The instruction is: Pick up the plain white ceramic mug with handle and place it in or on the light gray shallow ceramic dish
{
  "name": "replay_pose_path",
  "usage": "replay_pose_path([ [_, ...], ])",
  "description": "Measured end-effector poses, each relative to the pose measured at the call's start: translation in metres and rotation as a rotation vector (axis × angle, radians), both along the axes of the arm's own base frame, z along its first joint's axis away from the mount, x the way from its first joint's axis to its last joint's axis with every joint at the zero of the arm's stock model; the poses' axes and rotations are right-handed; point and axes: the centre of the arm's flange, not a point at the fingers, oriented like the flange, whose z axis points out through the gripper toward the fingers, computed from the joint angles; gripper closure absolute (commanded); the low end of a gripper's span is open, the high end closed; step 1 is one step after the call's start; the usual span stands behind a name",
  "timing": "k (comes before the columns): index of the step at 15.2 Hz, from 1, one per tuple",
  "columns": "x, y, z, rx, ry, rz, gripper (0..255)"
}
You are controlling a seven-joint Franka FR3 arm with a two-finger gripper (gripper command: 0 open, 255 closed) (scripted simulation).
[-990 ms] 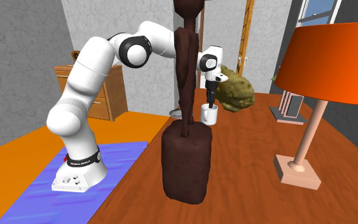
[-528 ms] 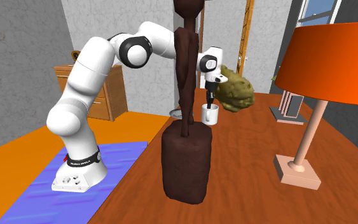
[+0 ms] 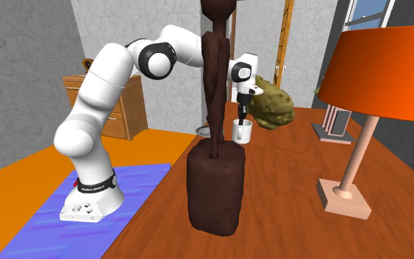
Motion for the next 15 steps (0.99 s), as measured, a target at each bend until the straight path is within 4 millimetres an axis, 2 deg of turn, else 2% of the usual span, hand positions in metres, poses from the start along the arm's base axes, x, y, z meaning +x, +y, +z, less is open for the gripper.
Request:
replay_pose_path([
  [15, 0.0, 0.0, 0.074, -0.002, 0.005, 0.001, 255],
])
